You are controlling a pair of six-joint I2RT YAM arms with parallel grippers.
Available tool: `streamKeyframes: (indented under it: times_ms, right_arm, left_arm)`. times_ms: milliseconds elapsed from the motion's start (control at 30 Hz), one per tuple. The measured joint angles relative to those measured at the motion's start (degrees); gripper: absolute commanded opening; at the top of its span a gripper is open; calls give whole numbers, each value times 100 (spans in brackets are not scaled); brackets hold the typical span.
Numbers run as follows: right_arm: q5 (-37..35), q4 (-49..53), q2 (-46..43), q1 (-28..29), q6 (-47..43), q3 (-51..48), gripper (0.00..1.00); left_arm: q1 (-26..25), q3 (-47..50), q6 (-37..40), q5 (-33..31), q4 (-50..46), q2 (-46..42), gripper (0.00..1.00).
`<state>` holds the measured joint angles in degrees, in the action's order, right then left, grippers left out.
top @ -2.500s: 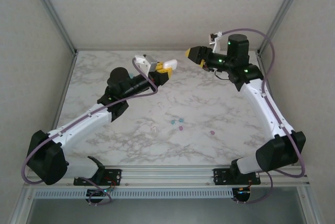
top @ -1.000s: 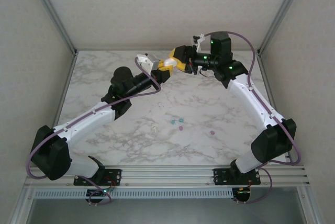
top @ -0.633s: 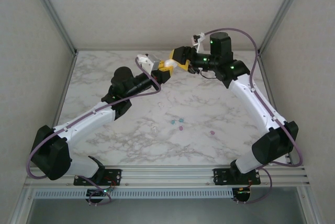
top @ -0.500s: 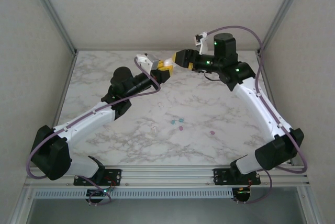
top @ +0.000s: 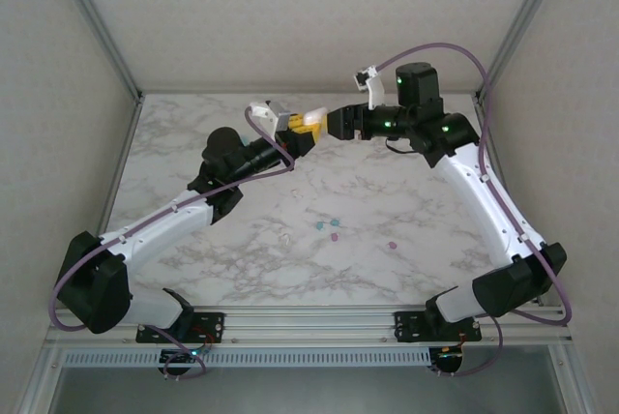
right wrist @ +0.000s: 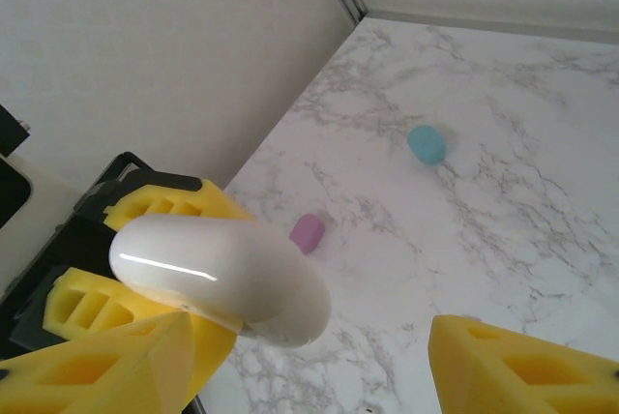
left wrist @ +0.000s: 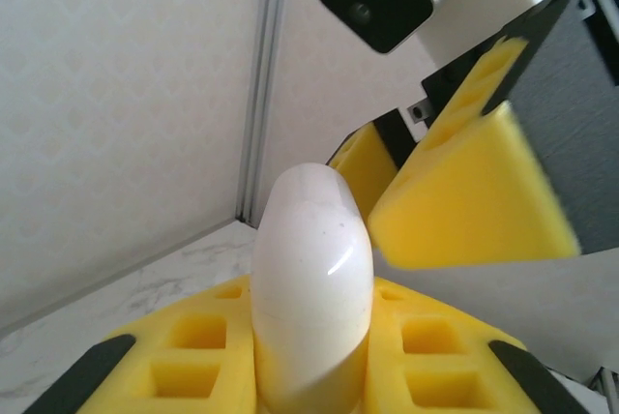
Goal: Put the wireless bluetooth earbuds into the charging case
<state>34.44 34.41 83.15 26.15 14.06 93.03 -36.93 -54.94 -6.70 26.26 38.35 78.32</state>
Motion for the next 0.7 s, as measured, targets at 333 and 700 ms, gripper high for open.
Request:
streamKeyframes:
  times_ms: [333, 700]
  right_arm:
    - [-48, 35, 24, 0, 28, 251, 65]
    - [-120, 57, 310, -2, 66, 577, 67]
  left_arm:
    - [7, 0, -42, 251, -26, -44, 10]
    - [7, 4, -37, 321, -212, -111, 10]
